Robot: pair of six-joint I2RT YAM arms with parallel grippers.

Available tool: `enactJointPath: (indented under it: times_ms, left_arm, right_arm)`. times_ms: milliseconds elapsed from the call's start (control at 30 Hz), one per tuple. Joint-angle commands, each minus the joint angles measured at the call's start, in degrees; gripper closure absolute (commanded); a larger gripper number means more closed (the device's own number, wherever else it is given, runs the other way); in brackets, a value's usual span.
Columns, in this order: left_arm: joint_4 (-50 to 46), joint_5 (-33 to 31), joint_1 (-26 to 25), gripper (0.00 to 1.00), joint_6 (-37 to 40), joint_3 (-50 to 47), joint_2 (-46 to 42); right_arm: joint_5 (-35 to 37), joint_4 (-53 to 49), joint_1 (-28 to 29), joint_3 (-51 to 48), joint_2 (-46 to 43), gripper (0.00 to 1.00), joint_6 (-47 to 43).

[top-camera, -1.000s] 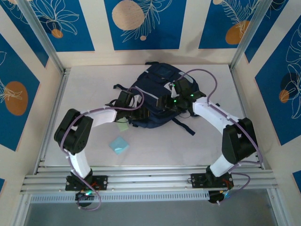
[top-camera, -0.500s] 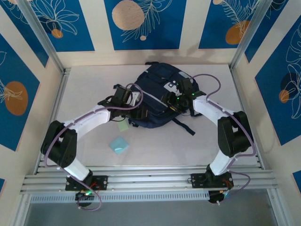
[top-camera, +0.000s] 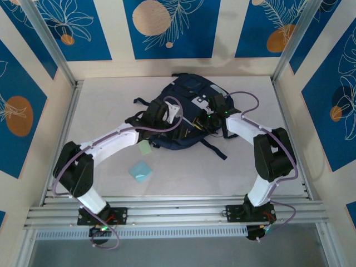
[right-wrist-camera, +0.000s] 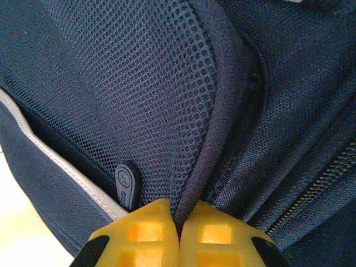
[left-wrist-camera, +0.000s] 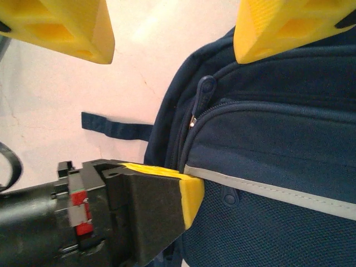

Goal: Pack the student bag

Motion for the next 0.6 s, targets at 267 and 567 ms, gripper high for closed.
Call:
enactJointPath:
  times_ms: [267, 567]
  left_arm:
    - [-2.8, 0.7, -1.6, 0.41, 3.2, 6.0, 8.0]
    - [-5.7, -2.9, -2.5, 0.46, 2.6, 8.7, 13.7]
  right_arm:
    - [-5.3, 5.9, -0.6, -0.2, -2.8, 1.00, 2.7]
    - [-5.6, 6.3, -0.1, 0.5, -2.9, 1.00, 2.8]
